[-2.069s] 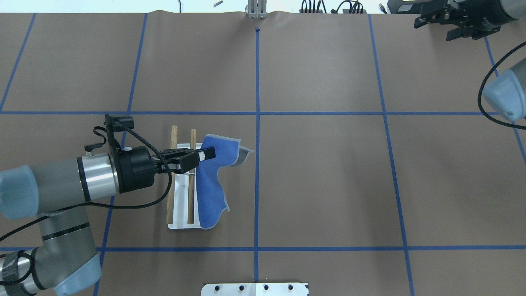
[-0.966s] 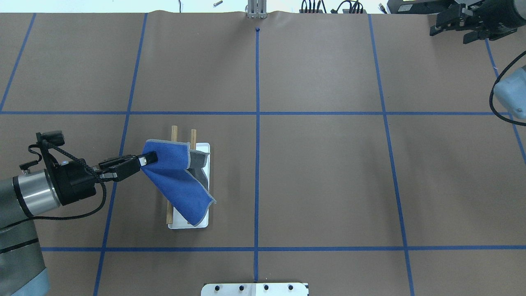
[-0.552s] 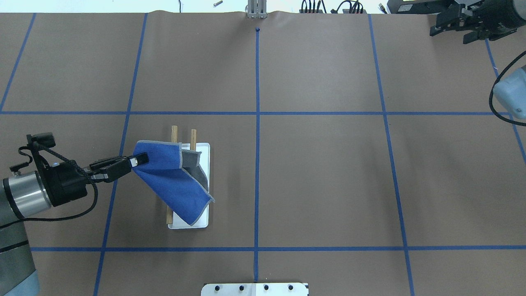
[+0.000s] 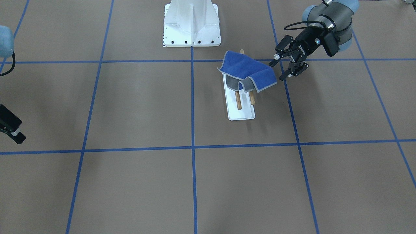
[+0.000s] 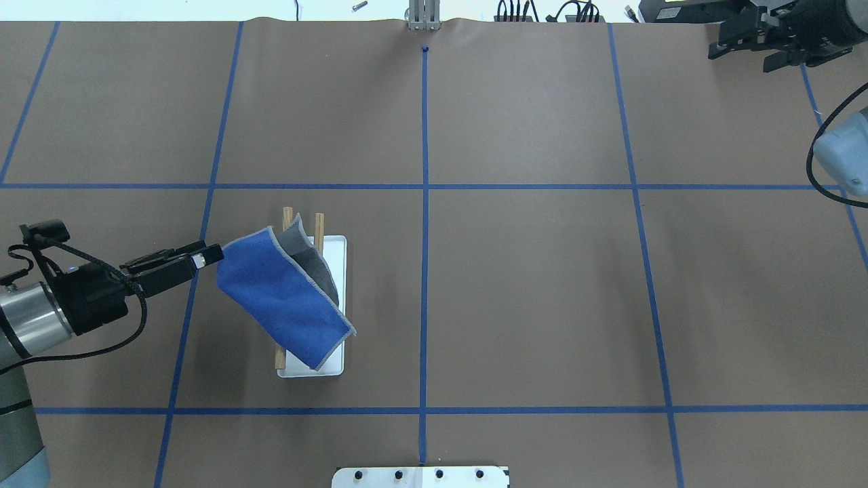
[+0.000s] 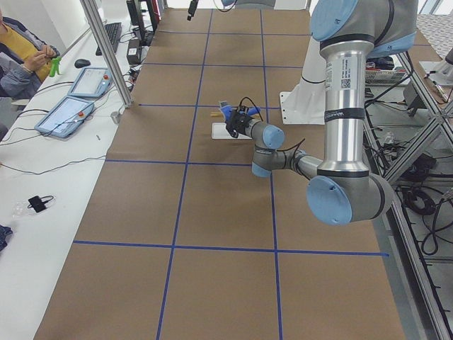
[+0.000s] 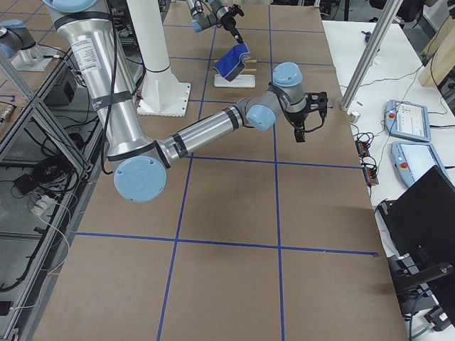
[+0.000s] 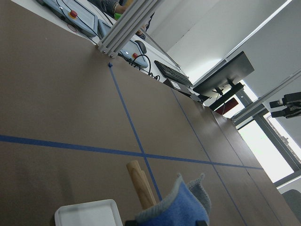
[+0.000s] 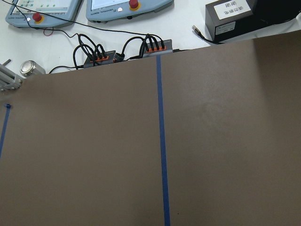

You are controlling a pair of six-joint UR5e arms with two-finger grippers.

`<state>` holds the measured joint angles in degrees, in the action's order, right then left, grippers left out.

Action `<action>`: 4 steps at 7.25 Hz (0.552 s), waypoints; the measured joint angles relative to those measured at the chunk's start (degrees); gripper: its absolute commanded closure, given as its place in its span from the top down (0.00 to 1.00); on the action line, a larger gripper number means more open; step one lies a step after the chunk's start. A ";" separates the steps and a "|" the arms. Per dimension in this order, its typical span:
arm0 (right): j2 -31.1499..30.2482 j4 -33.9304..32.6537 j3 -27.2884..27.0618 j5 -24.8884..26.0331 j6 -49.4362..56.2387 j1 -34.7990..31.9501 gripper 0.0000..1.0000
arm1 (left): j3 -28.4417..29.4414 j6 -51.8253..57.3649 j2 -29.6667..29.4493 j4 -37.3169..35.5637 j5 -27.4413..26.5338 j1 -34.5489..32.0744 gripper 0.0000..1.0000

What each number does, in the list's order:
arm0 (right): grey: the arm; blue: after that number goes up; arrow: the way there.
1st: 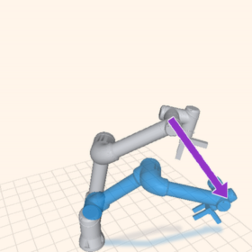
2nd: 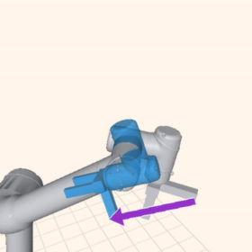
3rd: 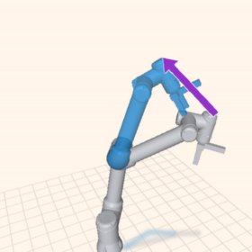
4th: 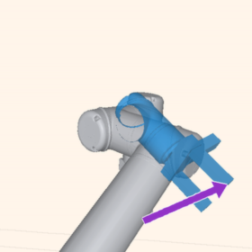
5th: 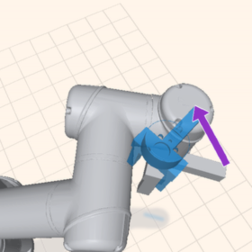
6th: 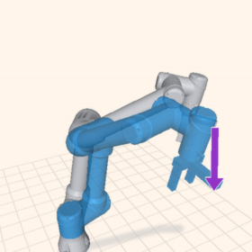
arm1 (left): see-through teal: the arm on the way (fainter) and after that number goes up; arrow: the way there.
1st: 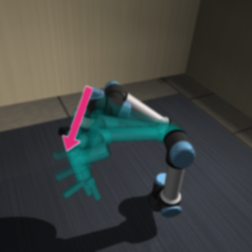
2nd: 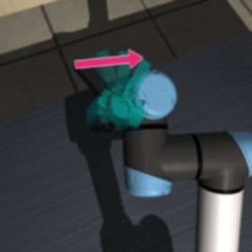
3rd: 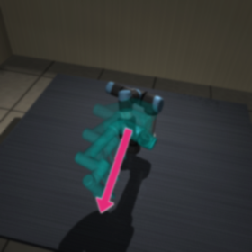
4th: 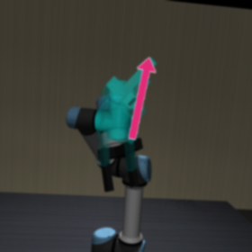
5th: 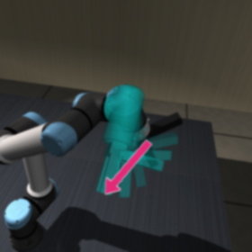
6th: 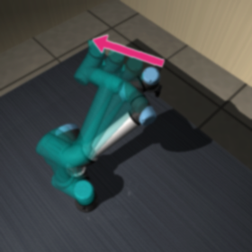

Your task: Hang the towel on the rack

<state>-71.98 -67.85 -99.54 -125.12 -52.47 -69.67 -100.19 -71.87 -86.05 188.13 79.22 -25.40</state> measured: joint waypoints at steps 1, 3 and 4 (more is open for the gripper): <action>0.00 0.00 0.01 -0.01 0.00 -0.01 1.00 | -0.04 -0.01 0.25 0.03 -0.58 -0.07 0.97; -0.01 0.00 0.09 0.08 -0.04 -0.08 1.00 | -0.27 -0.02 0.59 -0.22 -4.29 -1.06 0.97; -0.08 0.00 0.09 0.07 0.00 -0.21 1.00 | -0.17 0.04 0.75 -1.29 -5.40 -3.55 0.97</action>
<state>-72.06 -67.85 -99.45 -125.05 -52.47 -69.88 -100.36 -71.84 -85.30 186.83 73.82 -28.95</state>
